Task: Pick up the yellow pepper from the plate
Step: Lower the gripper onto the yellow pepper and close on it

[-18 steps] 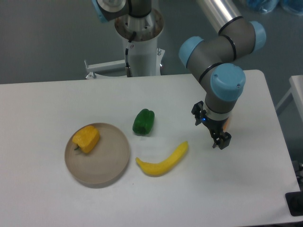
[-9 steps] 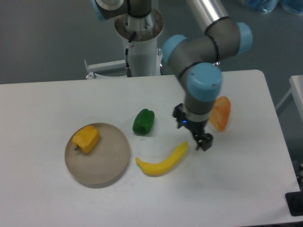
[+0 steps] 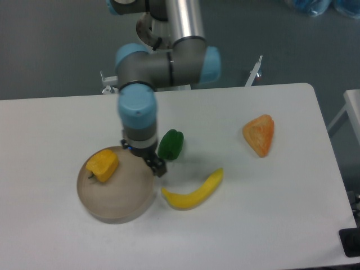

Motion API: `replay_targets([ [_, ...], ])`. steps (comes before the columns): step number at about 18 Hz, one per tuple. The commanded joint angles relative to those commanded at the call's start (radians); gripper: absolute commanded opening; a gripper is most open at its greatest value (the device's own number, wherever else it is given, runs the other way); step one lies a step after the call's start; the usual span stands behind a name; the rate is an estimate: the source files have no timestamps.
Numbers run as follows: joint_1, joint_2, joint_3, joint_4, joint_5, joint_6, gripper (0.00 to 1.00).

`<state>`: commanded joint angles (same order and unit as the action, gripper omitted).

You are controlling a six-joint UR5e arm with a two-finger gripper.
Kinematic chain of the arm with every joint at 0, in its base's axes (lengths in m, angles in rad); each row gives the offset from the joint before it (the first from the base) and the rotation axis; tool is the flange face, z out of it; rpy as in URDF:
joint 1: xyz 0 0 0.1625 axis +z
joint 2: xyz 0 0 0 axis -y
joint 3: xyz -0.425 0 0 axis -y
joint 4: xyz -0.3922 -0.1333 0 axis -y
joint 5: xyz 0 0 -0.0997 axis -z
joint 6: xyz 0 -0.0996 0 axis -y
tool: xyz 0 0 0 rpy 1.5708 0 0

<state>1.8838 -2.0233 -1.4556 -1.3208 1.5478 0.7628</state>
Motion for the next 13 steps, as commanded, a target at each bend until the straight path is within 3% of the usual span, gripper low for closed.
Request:
replay_targets([
  [4,-0.025,0.0,-0.028,0.031,-0.098,-0.159,1.0],
  [6,-0.04,-0.006,-0.048,0.102,-0.101,-0.224,1.0],
  [9,-0.048,-0.011,-0.068,0.17,-0.101,-0.266,1.0],
  [13,-0.069,-0.018,-0.081,0.192,-0.1,-0.28,1.0],
])
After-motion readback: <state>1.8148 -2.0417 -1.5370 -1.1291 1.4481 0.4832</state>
